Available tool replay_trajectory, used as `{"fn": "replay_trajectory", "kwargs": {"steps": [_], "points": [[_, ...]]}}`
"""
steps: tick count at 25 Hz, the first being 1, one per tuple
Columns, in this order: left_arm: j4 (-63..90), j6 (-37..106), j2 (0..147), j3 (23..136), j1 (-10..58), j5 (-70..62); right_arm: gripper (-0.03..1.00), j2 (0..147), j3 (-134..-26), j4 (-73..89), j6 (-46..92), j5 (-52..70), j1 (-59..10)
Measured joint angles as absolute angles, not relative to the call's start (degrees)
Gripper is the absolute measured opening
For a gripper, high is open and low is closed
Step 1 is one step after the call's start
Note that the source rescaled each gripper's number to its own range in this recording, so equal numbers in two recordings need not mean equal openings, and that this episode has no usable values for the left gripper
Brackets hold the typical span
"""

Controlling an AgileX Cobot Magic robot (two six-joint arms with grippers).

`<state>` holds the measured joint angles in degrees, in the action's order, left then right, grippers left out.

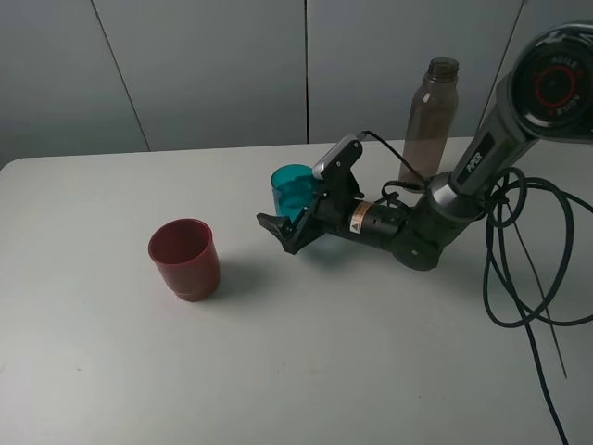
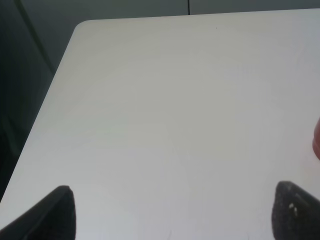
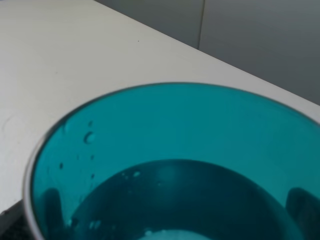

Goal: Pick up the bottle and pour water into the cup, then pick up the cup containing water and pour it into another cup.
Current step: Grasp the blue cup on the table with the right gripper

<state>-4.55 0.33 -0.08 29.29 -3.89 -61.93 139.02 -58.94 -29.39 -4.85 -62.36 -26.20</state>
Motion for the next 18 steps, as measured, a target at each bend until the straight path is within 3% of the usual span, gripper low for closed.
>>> {"fn": "replay_trajectory", "kwargs": {"steps": [8,11,12,13,14,18], "points": [[-4.55,0.33,-0.08,29.29,-3.89,-61.93,0.96,139.02,-59.04,-29.39,-4.85,-63.46,-26.20],[-4.55,0.33,-0.08,29.29,-3.89,-61.93,0.71,139.02,-59.04,-29.39,-4.85,-63.55,-26.20],[-4.55,0.33,-0.08,29.29,-3.89,-61.93,0.52,139.02,-59.04,-29.39,-4.85,-63.55,-26.20],[-4.55,0.33,-0.08,29.29,-3.89,-61.93,0.23,139.02,-59.04,-29.39,-4.88,-63.55,-26.20],[-4.55,0.33,-0.08,29.29,-3.89,-61.93,0.01,139.02,-59.04,-29.23,-5.05,-63.68,-26.20],[-4.55,0.33,-0.08,29.29,-3.89,-61.93,0.02,139.02,-59.04,-29.23,-5.15,-63.68,-26.20]]}}
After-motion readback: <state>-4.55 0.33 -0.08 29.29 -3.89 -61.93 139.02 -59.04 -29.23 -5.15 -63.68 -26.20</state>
